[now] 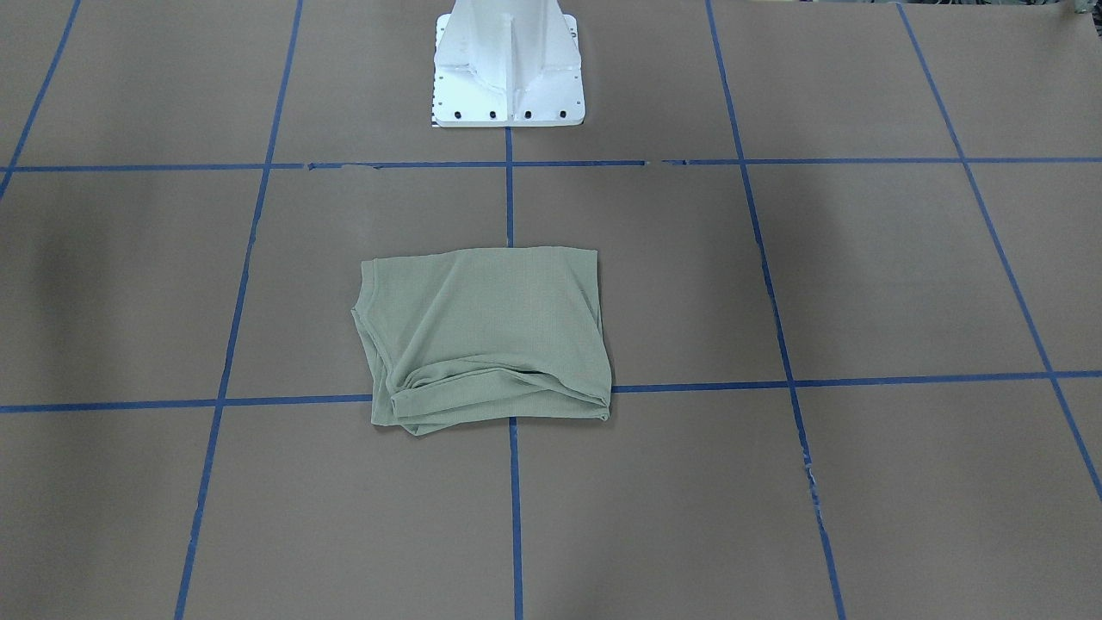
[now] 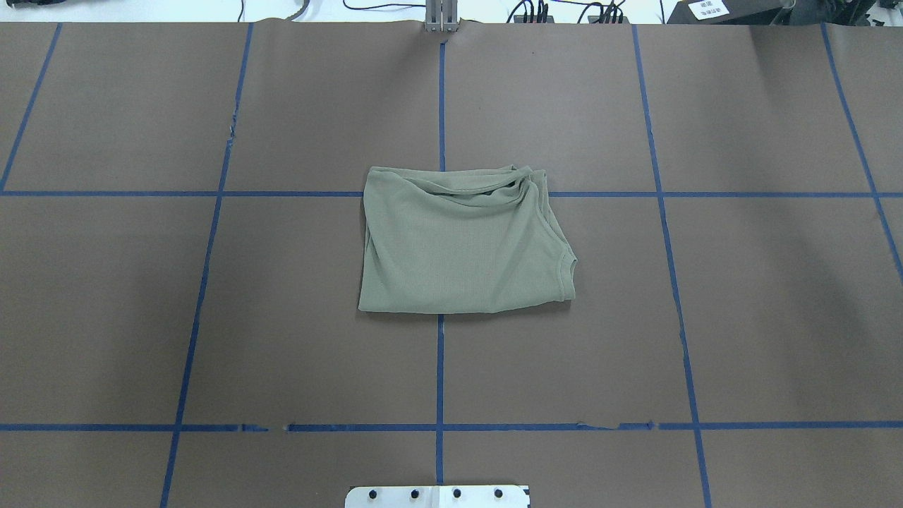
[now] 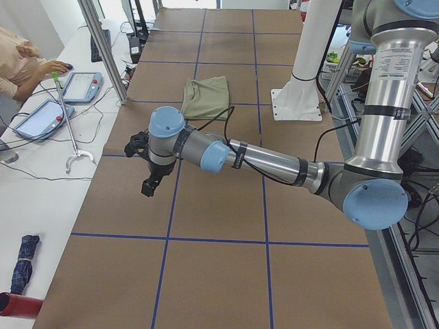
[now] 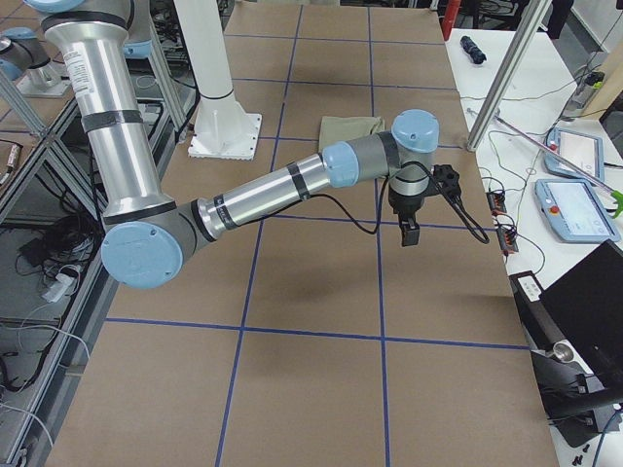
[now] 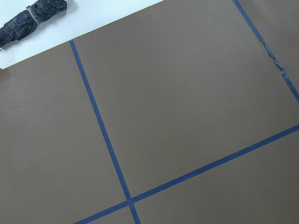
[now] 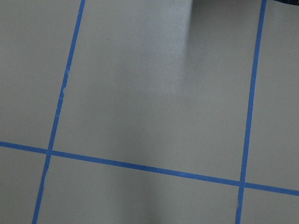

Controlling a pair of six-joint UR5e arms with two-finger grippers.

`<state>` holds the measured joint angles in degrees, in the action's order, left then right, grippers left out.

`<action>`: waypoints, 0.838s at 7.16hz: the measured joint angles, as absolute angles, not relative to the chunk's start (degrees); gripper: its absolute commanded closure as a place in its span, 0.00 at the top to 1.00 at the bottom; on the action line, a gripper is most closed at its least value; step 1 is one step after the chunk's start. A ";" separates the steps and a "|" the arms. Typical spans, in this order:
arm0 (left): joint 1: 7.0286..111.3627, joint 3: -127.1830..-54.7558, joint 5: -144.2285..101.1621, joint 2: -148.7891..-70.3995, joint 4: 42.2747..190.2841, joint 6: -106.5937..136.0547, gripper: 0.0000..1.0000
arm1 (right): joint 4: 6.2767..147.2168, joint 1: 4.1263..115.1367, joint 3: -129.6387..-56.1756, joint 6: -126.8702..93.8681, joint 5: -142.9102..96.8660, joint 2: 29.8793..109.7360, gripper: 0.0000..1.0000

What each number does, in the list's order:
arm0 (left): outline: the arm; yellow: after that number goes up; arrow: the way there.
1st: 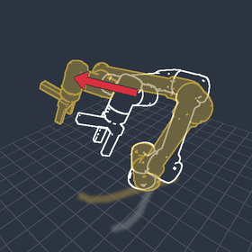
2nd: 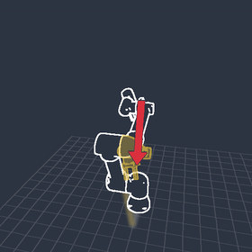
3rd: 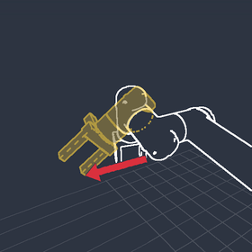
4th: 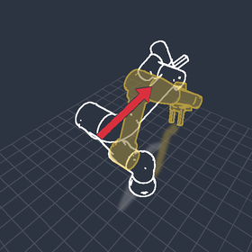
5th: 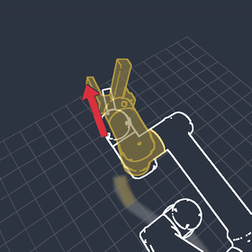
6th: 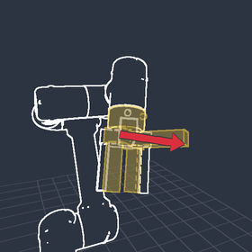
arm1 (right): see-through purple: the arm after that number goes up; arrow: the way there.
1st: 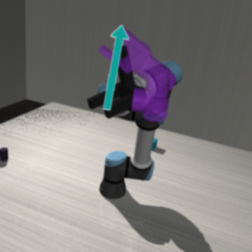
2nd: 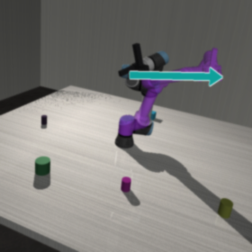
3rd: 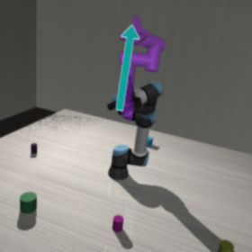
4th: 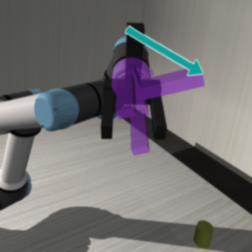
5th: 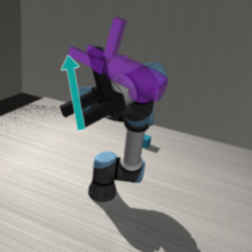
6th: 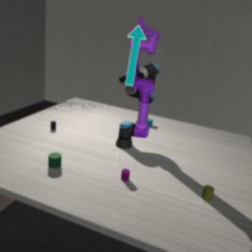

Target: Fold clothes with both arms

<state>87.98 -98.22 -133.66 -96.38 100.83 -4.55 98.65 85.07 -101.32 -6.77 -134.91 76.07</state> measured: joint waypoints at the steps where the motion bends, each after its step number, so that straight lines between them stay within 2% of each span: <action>1: 87.98 -98.25 -133.62 -96.42 100.85 -4.51 1.00 | 98.65 85.04 -101.33 -6.77 -134.91 76.14 1.00; 6: 88.21 -92.50 -133.38 -95.80 95.83 -4.48 1.00 | 98.85 85.07 -100.63 -6.89 -134.88 80.05 1.00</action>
